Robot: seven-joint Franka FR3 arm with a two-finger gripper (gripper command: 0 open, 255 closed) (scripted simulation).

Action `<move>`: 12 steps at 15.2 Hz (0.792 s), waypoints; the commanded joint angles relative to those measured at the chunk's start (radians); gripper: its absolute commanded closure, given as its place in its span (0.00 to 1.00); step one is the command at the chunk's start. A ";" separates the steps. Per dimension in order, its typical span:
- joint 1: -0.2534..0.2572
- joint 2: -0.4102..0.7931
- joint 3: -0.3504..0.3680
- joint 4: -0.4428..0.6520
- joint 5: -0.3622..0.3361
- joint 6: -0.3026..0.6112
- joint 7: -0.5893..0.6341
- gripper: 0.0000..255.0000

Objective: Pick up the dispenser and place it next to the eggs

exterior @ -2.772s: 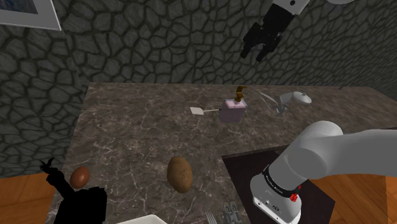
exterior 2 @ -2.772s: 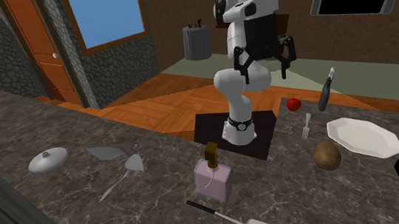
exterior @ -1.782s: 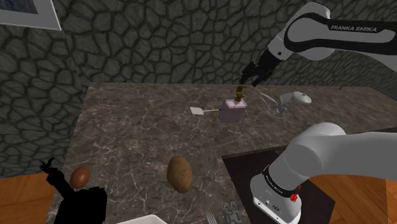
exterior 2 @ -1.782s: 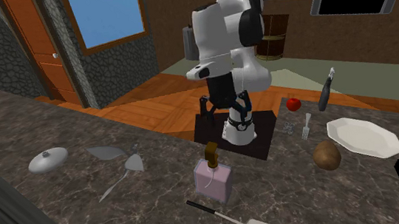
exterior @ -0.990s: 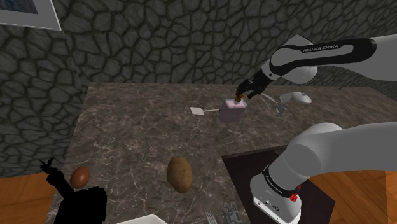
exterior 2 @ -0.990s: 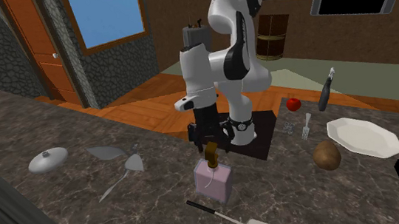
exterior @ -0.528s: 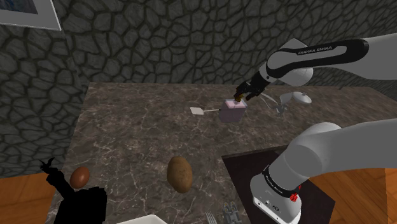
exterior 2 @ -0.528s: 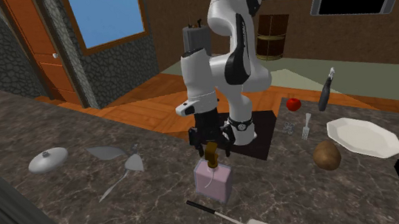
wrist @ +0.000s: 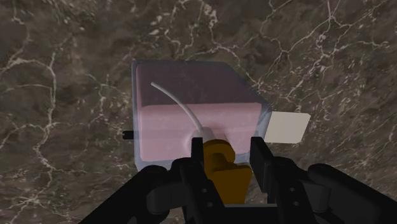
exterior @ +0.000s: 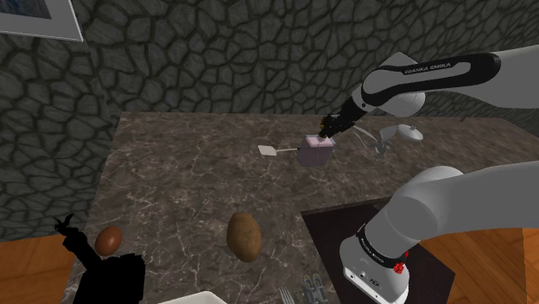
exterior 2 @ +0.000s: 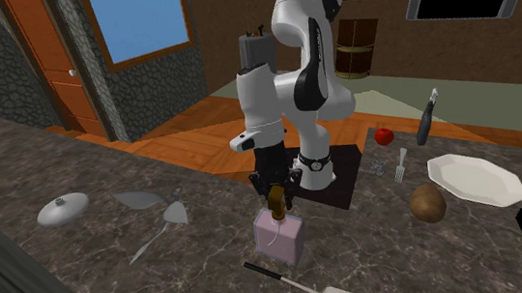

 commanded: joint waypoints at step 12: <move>-0.022 -0.070 0.040 0.066 -0.015 -0.135 0.042 1.00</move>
